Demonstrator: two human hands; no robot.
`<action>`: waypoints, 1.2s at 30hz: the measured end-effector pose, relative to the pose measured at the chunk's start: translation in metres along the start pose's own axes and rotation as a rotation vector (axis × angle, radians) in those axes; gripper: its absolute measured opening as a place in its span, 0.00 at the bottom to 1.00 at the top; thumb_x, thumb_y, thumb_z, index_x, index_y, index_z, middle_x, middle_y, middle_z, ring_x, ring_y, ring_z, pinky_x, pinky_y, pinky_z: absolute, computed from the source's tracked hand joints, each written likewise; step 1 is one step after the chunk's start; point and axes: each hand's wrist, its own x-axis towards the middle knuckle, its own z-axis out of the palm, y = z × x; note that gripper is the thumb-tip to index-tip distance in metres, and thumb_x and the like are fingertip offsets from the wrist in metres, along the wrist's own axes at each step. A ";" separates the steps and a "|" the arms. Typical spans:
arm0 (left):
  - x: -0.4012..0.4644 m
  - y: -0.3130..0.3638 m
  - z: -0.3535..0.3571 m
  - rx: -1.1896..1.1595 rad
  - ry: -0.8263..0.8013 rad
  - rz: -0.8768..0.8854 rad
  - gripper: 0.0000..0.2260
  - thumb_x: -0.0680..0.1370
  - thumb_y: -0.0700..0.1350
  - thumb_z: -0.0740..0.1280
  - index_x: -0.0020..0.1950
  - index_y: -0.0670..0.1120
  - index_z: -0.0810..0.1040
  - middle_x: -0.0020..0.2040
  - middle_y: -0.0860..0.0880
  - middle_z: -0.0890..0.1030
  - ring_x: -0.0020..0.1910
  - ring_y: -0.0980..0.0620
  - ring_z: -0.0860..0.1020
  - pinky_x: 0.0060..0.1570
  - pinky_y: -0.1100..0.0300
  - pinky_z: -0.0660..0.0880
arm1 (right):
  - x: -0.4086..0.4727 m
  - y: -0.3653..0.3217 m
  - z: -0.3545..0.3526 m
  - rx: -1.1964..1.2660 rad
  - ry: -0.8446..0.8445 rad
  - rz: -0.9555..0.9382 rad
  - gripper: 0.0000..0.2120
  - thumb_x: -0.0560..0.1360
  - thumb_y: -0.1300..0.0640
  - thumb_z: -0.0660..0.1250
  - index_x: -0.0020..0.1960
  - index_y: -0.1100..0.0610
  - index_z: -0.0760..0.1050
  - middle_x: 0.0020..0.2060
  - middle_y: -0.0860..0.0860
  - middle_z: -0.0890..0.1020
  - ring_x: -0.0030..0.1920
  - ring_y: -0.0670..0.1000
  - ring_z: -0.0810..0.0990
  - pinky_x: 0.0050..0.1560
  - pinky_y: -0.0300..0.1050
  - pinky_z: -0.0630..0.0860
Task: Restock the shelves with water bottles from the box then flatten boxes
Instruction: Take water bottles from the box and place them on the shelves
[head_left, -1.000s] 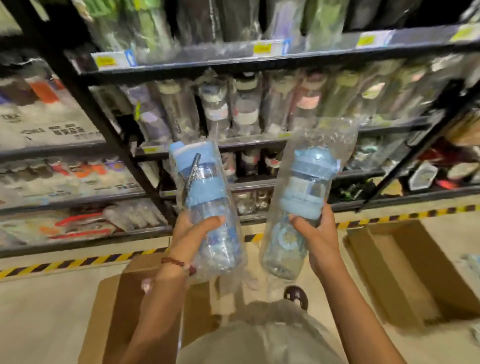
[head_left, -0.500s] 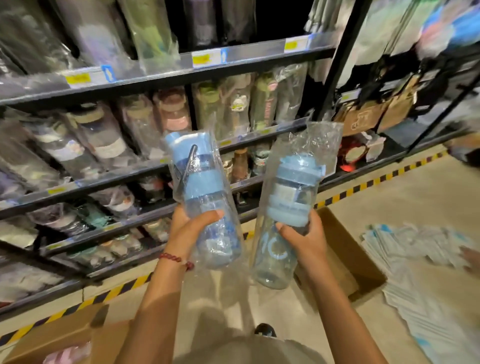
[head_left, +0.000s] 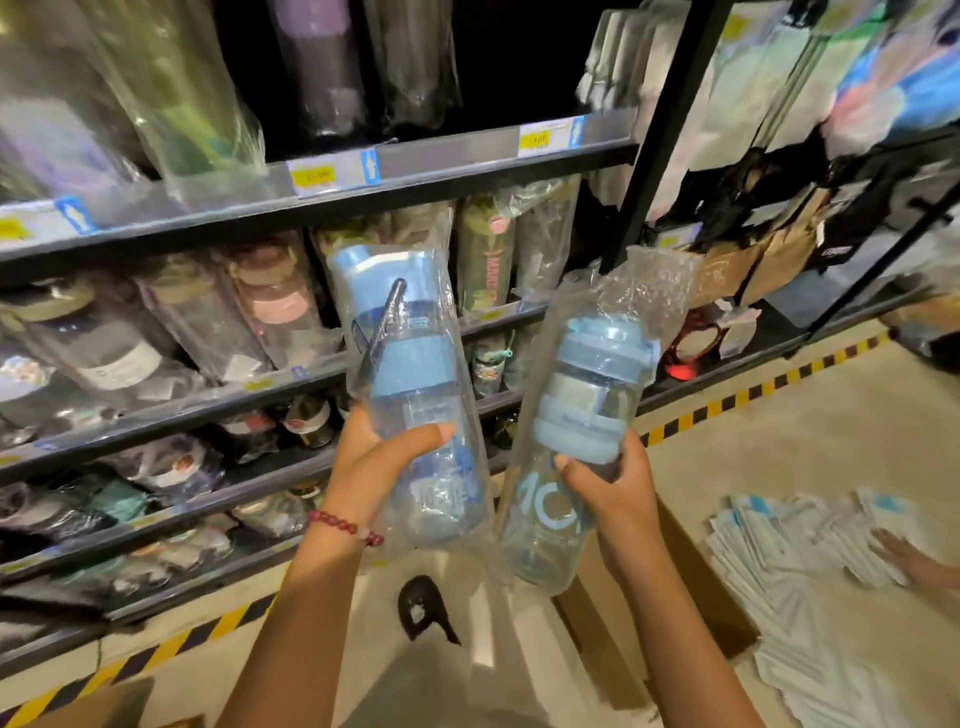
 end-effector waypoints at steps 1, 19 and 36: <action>0.013 0.005 0.001 0.012 0.000 0.020 0.21 0.65 0.32 0.73 0.54 0.49 0.76 0.42 0.56 0.84 0.43 0.58 0.83 0.37 0.66 0.78 | 0.013 -0.005 0.005 -0.014 -0.009 -0.016 0.30 0.60 0.53 0.75 0.61 0.50 0.72 0.53 0.50 0.81 0.52 0.49 0.82 0.49 0.48 0.81; 0.198 0.132 -0.010 0.094 0.046 0.304 0.31 0.58 0.44 0.77 0.59 0.56 0.74 0.55 0.56 0.82 0.54 0.57 0.80 0.52 0.61 0.77 | 0.213 -0.126 0.107 0.090 -0.176 -0.256 0.33 0.56 0.42 0.72 0.60 0.46 0.72 0.54 0.49 0.80 0.54 0.49 0.81 0.50 0.44 0.79; 0.272 0.171 0.011 0.142 0.311 0.531 0.38 0.51 0.52 0.77 0.60 0.51 0.73 0.54 0.54 0.81 0.52 0.59 0.80 0.49 0.63 0.77 | 0.329 -0.198 0.139 0.305 -0.280 -0.298 0.33 0.61 0.49 0.73 0.63 0.60 0.71 0.51 0.55 0.82 0.48 0.52 0.83 0.40 0.40 0.79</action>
